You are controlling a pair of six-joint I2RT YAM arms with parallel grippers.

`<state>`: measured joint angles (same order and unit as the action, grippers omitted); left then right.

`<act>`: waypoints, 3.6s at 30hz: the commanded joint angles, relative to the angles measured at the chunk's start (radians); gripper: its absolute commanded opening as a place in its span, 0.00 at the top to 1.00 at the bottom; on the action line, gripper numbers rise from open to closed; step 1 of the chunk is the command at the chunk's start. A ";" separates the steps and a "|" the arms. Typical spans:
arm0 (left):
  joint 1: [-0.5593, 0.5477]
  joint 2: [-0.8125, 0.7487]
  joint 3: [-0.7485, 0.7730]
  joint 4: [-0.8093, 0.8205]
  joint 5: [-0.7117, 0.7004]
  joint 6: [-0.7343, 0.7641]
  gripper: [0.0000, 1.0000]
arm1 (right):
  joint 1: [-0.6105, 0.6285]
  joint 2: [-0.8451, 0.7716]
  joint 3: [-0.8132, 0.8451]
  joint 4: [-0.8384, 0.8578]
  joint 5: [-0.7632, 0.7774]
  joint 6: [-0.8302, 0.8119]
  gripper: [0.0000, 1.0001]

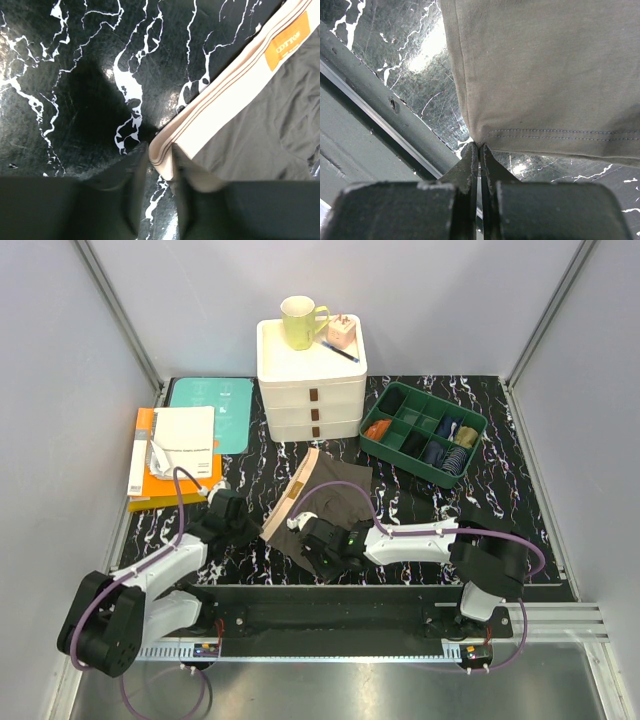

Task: Roll the underwear
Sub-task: Fold the underwear at the center of the board.

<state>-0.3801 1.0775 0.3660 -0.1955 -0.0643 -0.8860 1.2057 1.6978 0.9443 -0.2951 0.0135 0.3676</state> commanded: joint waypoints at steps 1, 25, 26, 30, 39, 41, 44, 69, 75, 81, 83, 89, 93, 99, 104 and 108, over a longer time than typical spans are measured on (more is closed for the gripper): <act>0.000 0.025 -0.019 -0.004 -0.034 0.002 0.78 | 0.017 -0.003 0.019 -0.013 -0.009 0.010 1.00; 0.000 -0.332 -0.001 -0.285 -0.075 0.038 1.00 | 0.040 -0.085 0.071 0.024 -0.170 0.059 1.00; 0.000 -0.346 0.004 -0.297 -0.075 0.041 1.00 | 0.040 -0.095 0.077 0.016 -0.156 0.065 1.00; -0.002 -0.369 0.071 -0.347 -0.055 0.079 1.00 | 0.041 -0.173 0.088 -0.009 -0.057 0.079 1.00; -0.003 -0.238 0.261 -0.358 0.001 0.150 1.00 | 0.002 -0.240 0.145 -0.142 0.193 0.054 1.00; -0.002 -0.205 0.287 -0.349 -0.009 0.159 1.00 | -0.023 -0.250 0.140 -0.150 0.197 0.053 1.00; -0.002 -0.151 0.326 -0.317 0.011 0.167 1.00 | -0.083 -0.265 0.128 -0.154 0.204 0.041 1.00; -0.002 0.366 0.678 -0.104 0.119 0.174 1.00 | -0.392 -0.210 0.214 -0.151 0.247 -0.110 1.00; 0.000 0.487 0.764 -0.093 0.115 0.179 1.00 | -0.449 -0.147 0.221 -0.119 0.235 -0.144 1.00; 0.001 0.579 0.832 -0.094 0.101 0.180 1.00 | -0.501 -0.086 0.234 -0.079 0.232 -0.165 1.00; 0.001 0.607 0.852 -0.093 0.098 0.182 1.00 | -0.518 -0.064 0.234 -0.065 0.226 -0.170 1.00; 0.009 0.673 0.890 -0.093 0.106 0.182 1.00 | -0.546 -0.007 0.254 -0.044 0.218 -0.180 1.00; 0.014 0.706 0.910 -0.093 0.110 0.180 1.00 | -0.561 0.029 0.271 -0.038 0.220 -0.187 1.00; 0.015 0.752 0.950 -0.093 0.121 0.179 1.00 | -0.575 0.082 0.289 -0.026 0.224 -0.190 1.00; 0.017 0.785 0.976 -0.096 0.124 0.179 1.00 | -0.586 0.115 0.315 -0.018 0.233 -0.194 1.00; 0.018 0.823 0.998 -0.099 0.133 0.179 1.00 | -0.594 0.148 0.332 -0.015 0.243 -0.193 1.00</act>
<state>-0.3691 1.8717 1.3098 -0.3264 0.0475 -0.7223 0.6270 1.8236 1.2217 -0.3500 0.2253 0.1864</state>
